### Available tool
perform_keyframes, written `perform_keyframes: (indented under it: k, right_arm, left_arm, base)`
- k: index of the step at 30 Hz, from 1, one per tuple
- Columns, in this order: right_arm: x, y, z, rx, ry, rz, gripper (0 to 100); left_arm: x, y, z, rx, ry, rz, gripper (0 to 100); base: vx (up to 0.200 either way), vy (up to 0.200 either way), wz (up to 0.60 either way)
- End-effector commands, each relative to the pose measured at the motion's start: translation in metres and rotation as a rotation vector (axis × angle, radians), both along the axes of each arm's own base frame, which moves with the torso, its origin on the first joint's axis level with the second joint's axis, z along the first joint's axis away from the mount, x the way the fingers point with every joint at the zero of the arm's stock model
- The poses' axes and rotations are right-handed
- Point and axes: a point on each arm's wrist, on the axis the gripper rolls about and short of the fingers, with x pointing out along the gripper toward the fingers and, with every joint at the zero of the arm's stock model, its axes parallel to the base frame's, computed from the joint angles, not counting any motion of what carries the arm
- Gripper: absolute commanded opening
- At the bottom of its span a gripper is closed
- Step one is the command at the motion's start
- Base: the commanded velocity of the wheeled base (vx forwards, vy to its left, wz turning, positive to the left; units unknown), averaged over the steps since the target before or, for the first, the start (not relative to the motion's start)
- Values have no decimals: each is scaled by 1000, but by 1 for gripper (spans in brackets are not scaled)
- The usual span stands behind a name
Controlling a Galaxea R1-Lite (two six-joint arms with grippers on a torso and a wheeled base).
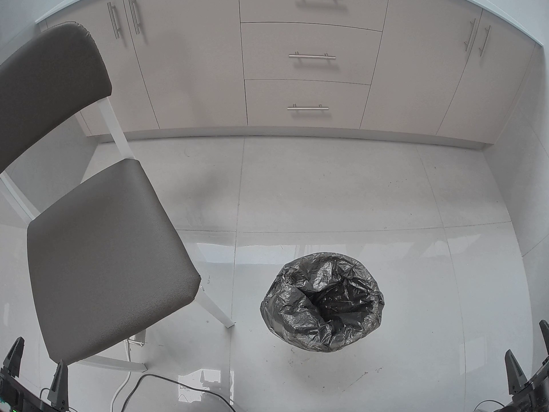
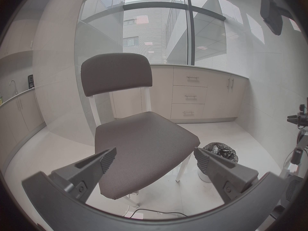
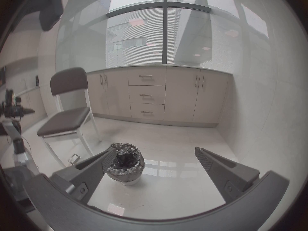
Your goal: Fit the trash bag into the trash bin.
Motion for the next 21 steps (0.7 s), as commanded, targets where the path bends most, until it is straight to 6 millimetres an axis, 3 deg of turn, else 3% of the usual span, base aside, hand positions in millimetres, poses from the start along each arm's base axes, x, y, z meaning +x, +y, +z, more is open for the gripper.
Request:
perform_keyframes:
  k: [1, 6, 18, 19, 21]
  right_arm:
    - [0, 0, -4, 34, 0, 13, 100]
    - [1, -2, -6, 33, 12, -79, 100]
    - [1, -3, -10, 63, 54, -110, 100]
    - [1, -3, -10, 59, 55, -111, 0]
    - [1, -3, -10, 56, 54, -111, 0]
  left_arm:
    - [0, 0, -5, 0, 1, -1, 100]
    - [0, 0, -5, 0, 1, 1, 100]
    - [0, 0, -5, 0, 1, 1, 100]
    - [0, 0, -5, 0, 1, -1, 100]
    - [0, 0, -5, 0, 1, 1, 100]
  base:
    - [0, 0, 0]
    - [0, 0, 0]
    - [0, 0, 0]
    - [0, 0, 0]
    - [0, 0, 0]
